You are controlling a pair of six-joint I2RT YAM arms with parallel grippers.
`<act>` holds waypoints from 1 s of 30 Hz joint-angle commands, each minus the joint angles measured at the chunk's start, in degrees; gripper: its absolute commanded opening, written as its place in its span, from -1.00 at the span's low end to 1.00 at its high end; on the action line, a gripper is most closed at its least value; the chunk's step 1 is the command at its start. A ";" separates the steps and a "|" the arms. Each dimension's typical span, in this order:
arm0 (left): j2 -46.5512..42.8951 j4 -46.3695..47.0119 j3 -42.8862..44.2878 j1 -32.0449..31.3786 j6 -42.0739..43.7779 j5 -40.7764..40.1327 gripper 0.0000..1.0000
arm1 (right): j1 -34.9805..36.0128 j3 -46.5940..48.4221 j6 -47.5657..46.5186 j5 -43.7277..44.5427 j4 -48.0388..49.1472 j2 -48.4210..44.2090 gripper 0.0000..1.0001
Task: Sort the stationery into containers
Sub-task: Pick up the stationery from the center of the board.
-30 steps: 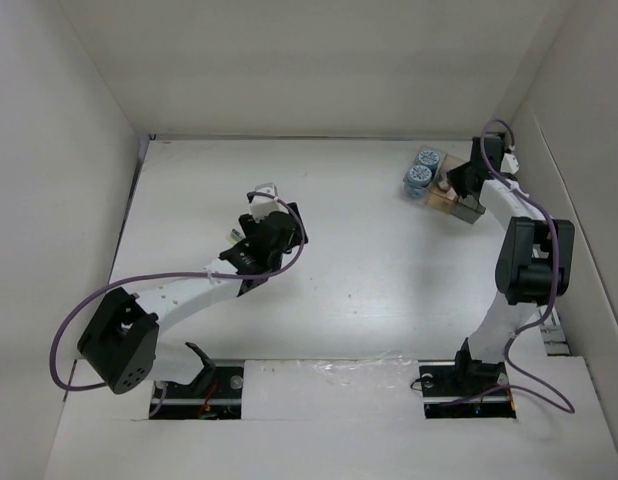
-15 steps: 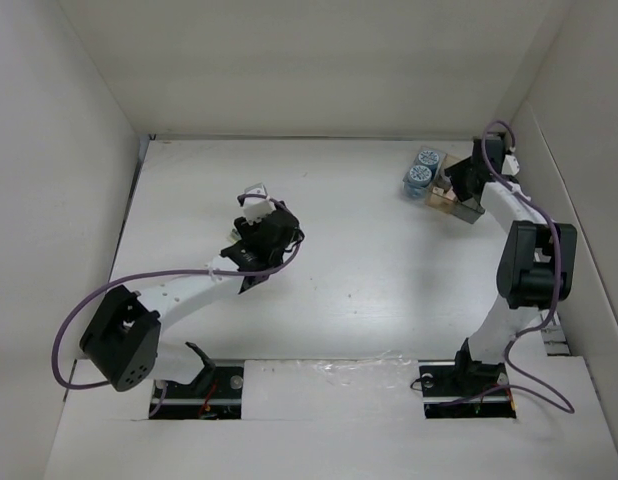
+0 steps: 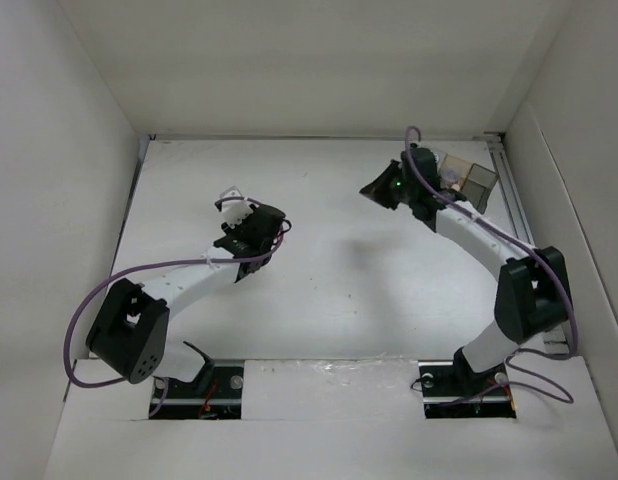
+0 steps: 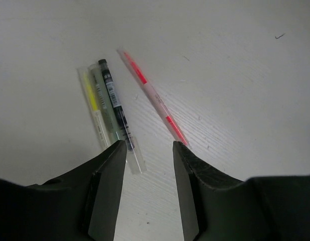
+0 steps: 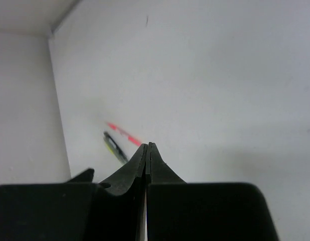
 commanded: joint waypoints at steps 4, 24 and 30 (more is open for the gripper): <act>-0.73 -4.81 -0.92 -0.06 -7.32 0.87 -0.42 | 7.47 -0.46 -3.45 -1.63 -0.78 3.12 -0.94; 0.14 -3.84 -7.61 1.08 -10.22 9.23 -0.42 | 8.35 -3.54 -3.98 -1.45 -1.31 -2.23 -0.46; 4.01 -2.53 -5.76 1.08 -10.22 9.76 -0.42 | 8.35 -4.06 -3.98 -1.45 -1.31 -2.76 -0.43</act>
